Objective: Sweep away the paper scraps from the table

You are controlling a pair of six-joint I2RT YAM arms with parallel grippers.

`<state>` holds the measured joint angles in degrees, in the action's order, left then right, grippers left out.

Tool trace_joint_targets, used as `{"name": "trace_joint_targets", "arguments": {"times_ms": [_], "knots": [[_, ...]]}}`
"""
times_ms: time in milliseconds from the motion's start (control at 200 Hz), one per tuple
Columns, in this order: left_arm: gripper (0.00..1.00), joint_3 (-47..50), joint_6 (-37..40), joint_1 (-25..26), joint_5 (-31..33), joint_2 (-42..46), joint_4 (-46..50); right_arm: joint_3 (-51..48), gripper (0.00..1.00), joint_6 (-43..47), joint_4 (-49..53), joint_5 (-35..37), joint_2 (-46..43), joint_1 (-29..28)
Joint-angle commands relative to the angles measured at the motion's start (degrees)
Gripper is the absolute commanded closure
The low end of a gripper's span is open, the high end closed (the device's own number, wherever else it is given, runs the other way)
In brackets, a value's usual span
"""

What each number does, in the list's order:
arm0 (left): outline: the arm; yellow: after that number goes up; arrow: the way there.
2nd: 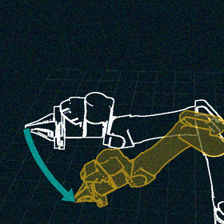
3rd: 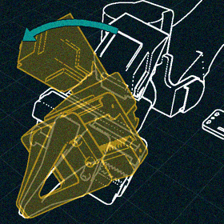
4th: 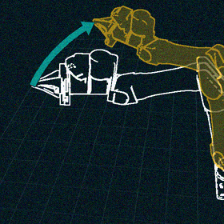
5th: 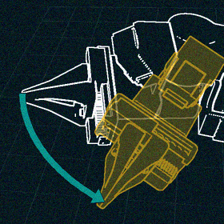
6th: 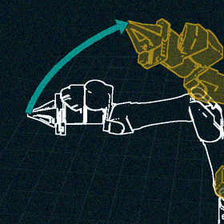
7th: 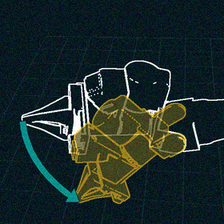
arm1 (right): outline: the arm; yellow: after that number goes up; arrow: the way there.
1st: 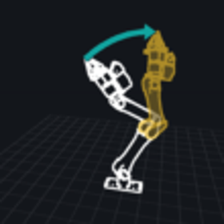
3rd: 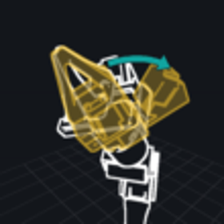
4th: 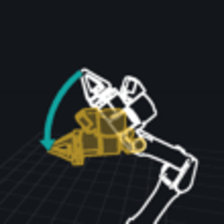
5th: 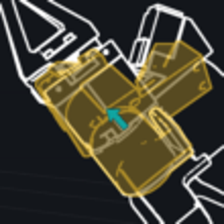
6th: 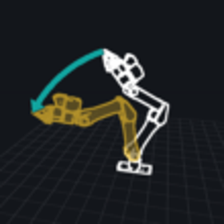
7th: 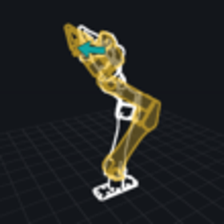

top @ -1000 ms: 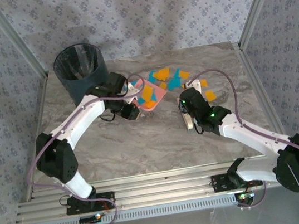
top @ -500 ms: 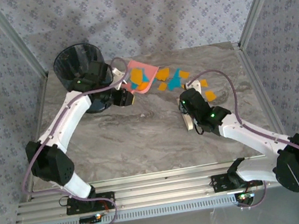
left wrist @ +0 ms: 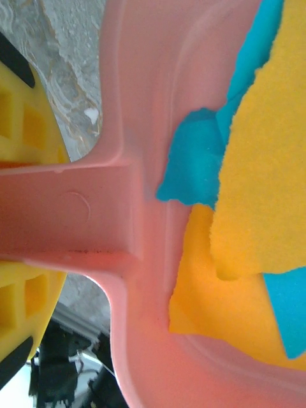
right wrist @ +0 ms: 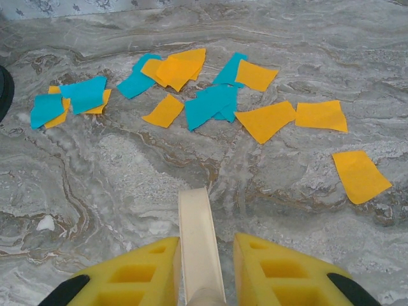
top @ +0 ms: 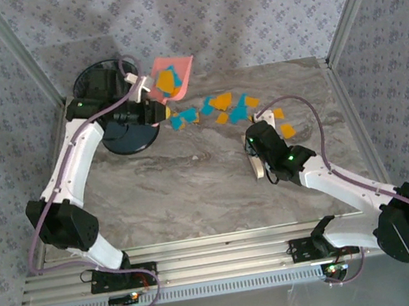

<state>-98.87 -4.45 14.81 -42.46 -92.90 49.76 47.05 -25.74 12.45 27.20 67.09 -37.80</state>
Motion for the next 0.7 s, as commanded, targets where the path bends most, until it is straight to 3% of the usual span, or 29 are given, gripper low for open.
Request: {"name": "trace_joint_targets", "arguments": {"times_ms": [0,335,695], "knots": [[1.00,-2.3,-6.0,-2.8,-7.6,-0.5,-5.0,0.3,1.00,-0.5,-0.6,0.1,-0.8,-0.2],[1.00,-1.8,-18.8,-8.3,-15.3,-2.3,-16.7,0.5,1.00,-0.5,-0.2,0.1,-0.8,-0.2],[1.00,-0.8,-35.0,-12.6,-17.8,-4.6,-28.6,0.6,1.00,-0.7,0.0,0.4,-1.1,-0.2]]}}
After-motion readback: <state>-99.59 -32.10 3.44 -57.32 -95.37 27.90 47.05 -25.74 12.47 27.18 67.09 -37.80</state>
